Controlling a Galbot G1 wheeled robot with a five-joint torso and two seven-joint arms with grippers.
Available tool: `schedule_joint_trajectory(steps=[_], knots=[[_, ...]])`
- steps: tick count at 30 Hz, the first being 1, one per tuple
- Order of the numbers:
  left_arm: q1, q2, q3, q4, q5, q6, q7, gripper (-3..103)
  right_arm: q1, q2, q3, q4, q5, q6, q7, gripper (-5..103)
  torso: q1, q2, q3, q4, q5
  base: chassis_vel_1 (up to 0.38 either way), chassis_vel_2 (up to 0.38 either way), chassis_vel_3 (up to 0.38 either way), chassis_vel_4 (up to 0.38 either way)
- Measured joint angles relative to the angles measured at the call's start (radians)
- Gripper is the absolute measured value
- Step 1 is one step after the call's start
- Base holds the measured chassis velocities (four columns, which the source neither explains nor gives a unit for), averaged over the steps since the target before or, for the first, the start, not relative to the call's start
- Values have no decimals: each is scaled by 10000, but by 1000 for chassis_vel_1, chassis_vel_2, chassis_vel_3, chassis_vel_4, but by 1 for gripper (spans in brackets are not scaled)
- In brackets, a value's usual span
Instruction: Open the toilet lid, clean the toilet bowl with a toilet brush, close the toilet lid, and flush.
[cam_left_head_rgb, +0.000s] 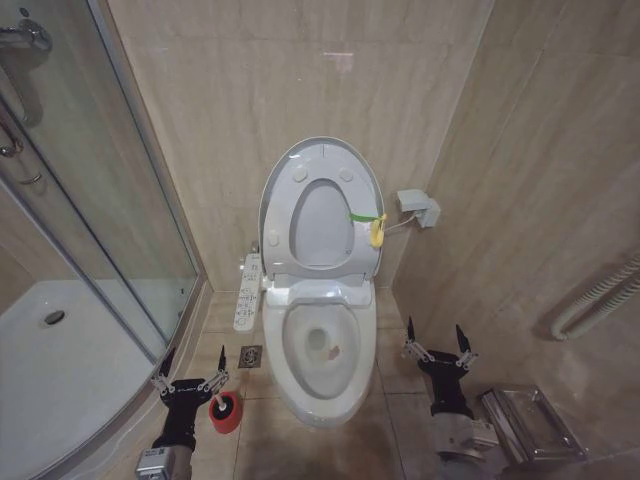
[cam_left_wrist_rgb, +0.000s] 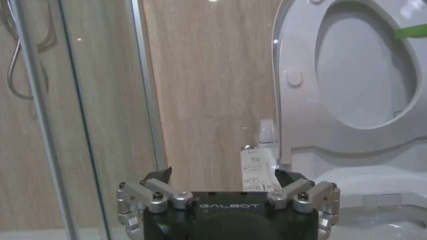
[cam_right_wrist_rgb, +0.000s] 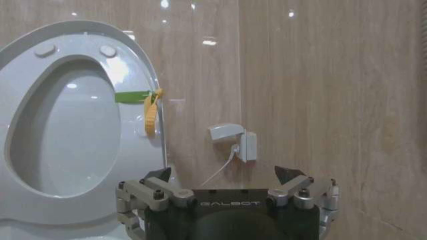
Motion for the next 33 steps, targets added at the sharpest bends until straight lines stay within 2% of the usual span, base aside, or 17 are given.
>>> schedule_joint_trajectory(steps=[33], knots=[[-240,-2,53,169,-8,46,328,100,-5,-1,0,0,0,0,0,100,-1,3,-1,0,0,-45,39,32,-39]])
